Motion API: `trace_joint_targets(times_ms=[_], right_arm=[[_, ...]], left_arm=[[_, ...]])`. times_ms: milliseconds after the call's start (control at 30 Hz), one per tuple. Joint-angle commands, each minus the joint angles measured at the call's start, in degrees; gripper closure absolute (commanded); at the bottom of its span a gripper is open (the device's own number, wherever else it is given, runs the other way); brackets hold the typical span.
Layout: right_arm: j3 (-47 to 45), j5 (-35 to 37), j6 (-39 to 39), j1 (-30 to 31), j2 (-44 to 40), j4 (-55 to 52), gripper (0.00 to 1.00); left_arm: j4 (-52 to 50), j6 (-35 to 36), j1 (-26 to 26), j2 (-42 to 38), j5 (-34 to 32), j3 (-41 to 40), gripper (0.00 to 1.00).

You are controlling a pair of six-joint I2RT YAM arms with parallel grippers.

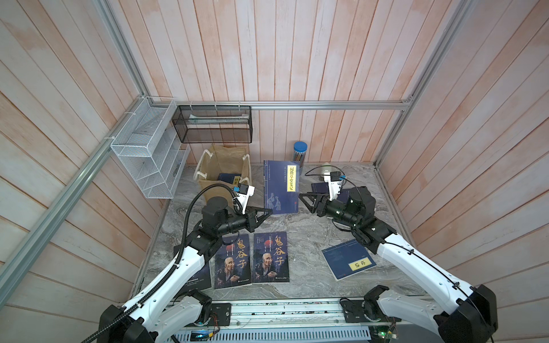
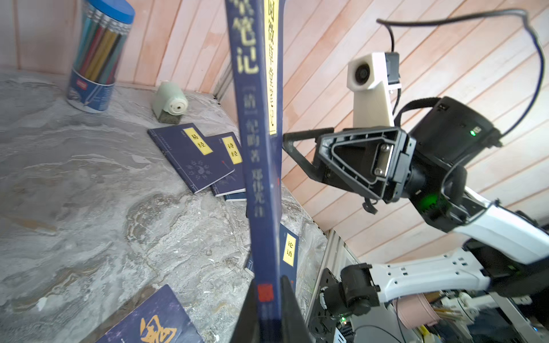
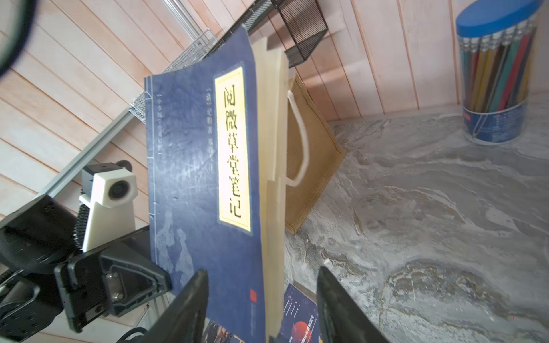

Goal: Put the books into the canvas bag
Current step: Pick up the book from the center of the board.

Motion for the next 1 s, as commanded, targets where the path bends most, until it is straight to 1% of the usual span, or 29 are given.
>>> trace_joint_targets(times_ms=[0, 133, 300, 400, 467, 567, 700, 767, 833, 900, 933, 967], right_arm=[[2.73, -3.49, -0.49, -0.11, -0.48, 0.41, 0.38], [2.41, -6.15, 2.4, -1.26, -0.13, 2.42, 0.36], [0.55, -8.46, 6.22, -2.39, 0.02, 6.2, 0.36], [0.61, -12.16, 7.18, -2.42, 0.46, 7.12, 0.36], [1.1, -16.2, 7.56, -2.48, 1.11, 7.77, 0.36], [2.02, -21.62, 7.78, -2.52, 2.87, 7.96, 0.35], [2.0, -24.74, 8.65, -2.48, 3.4, 9.82, 0.36], [0.57, -24.4, 9.5, -2.51, 2.2, 13.25, 0.42], [-1.2, -23.84, 10.64, -2.49, 0.96, 17.16, 0.51], [-2.8, -23.69, 11.53, -2.48, 0.07, 20.64, 0.65], [-3.27, -23.62, 11.9, -2.52, -0.24, 21.45, 0.74], [-3.41, -23.68, 11.86, -2.49, -0.53, 21.51, 0.8]], left_arm=[[6.4, 1.33, 0.13, -0.39, 7.5, 1.52, 1.0], [10.29, -0.92, 0.11, -0.45, 11.2, 1.23, 1.0], [13.23, -3.83, 0.11, -0.78, 13.69, 0.77, 1.0], [17.04, -6.12, 0.12, -0.56, 14.6, -0.41, 1.0], [18.38, -6.68, 0.12, -0.43, 14.66, -0.72, 1.0], [18.63, -6.56, 0.1, -0.29, 14.27, -0.88, 1.0], [14.9, -4.72, 0.17, -0.49, 13.01, -0.29, 1.0], [13.06, -3.99, 0.12, -0.68, 12.42, -0.26, 1.0], [12.32, -4.05, 0.1, -0.78, 12.09, -0.36, 1.0], [11.02, -3.69, 0.16, -0.86, 11.79, -0.28, 1.0], [10.29, -3.32, 0.1, -0.94, 11.45, -0.26, 1.0], [9.83, -3.18, 0.11, -0.99, 11.01, -0.23, 1.0]])
